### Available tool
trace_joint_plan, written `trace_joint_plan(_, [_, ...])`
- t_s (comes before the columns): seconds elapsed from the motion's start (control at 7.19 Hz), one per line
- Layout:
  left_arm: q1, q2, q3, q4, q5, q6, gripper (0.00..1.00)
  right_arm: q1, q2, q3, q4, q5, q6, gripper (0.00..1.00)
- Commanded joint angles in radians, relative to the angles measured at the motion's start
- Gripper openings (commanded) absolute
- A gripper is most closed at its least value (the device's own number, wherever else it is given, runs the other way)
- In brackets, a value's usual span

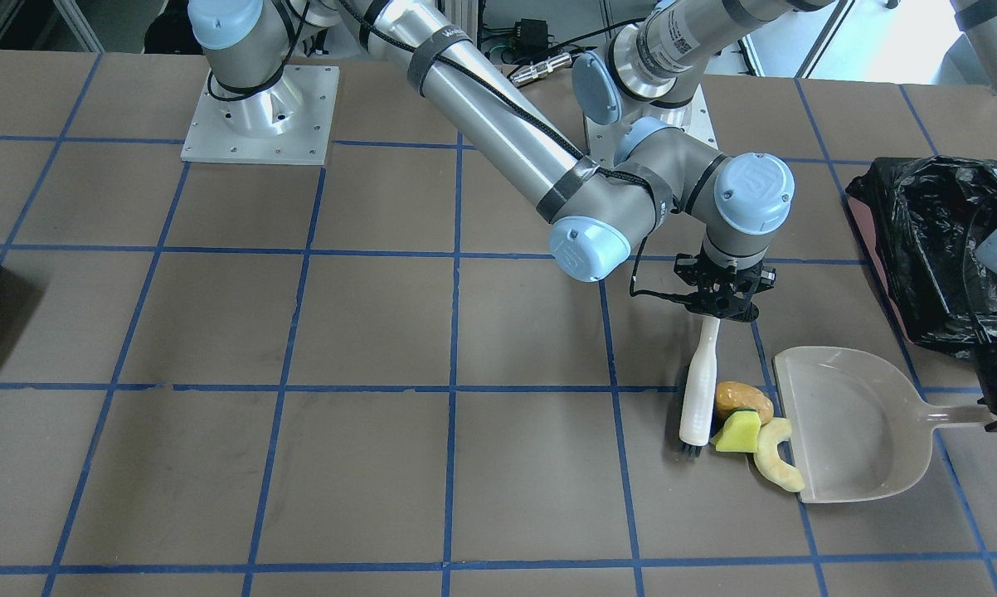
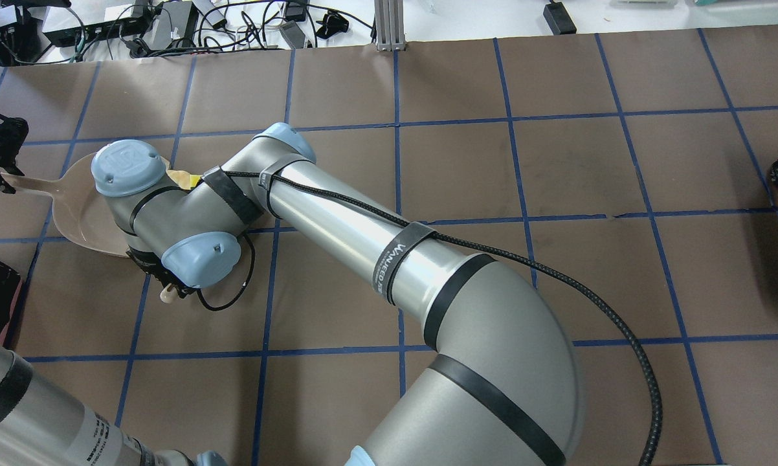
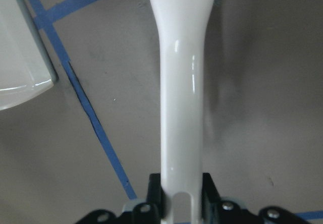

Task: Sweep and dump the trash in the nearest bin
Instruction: 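Sweep the sponge and potato pieces into the held dustpan with the right brush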

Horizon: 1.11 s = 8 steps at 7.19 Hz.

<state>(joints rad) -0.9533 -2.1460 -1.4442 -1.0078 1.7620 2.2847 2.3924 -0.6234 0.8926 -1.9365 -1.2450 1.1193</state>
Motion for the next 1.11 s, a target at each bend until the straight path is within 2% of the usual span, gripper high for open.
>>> trace_joint_plan(0.0, [-0.001,0.0,0.001,0.0,0.001,-0.001,0.0,-0.001,0.007,-0.007,-0.001,0.025,-0.119,0.0])
trace_joint_plan(0.97, [-0.001,0.0,-0.001,0.0,0.001,-0.008,0.0,-0.007,0.025,-0.044,0.001,0.049,-0.68,0.0])
